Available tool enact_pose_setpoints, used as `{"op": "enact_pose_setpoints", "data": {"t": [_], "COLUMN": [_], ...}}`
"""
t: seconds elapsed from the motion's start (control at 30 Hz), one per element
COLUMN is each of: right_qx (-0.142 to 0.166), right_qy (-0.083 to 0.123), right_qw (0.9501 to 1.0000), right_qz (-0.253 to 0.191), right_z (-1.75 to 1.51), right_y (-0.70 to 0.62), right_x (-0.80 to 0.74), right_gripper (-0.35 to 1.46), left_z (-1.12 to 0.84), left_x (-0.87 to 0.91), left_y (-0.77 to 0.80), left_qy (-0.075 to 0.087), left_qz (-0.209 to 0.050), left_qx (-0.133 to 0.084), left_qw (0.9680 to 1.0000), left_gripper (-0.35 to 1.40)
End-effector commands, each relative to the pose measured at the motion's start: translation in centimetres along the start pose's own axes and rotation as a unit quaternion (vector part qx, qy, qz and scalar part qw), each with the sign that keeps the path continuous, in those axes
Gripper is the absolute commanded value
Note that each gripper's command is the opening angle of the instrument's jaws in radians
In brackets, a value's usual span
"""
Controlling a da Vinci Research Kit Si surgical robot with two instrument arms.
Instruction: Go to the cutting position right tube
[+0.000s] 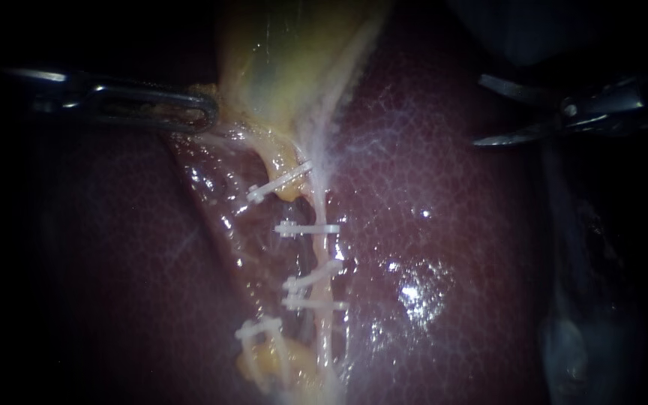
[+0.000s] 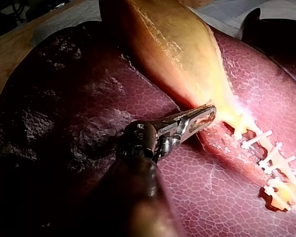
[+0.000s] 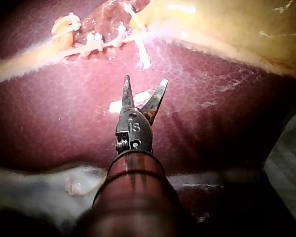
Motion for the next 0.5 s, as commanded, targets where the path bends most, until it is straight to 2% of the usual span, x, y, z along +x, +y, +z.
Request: {"op": "enact_pose_setpoints", "data": {"t": [0.03, 0.3, 0.5], "right_qx": [0.010, 0.054, 0.090], "right_qy": [-0.002, -0.024, -0.023], "right_qw": [0.9999, 0.9955, 0.9852], "right_qz": [0.010, 0.074, 0.144], "right_z": [0.04, 0.46, 0.74], "right_y": [-0.04, -0.35, -0.53], "right_x": [-0.01, -0.13, -0.20], "right_gripper": [1.31, 1.26, 1.22], "left_z": [0.00, 0.00, 0.00], "left_x": [0.01, 0.02, 0.02], "left_y": [0.00, 0.00, -0.01], "left_qy": [0.000, 0.000, 0.000], "left_qz": [0.000, 0.001, 0.000], "left_qx": [0.000, 0.000, -0.001], "left_qw": [1.0000, 1.0000, 1.0000], "left_gripper": [-0.35, -0.35, -0.35]}}
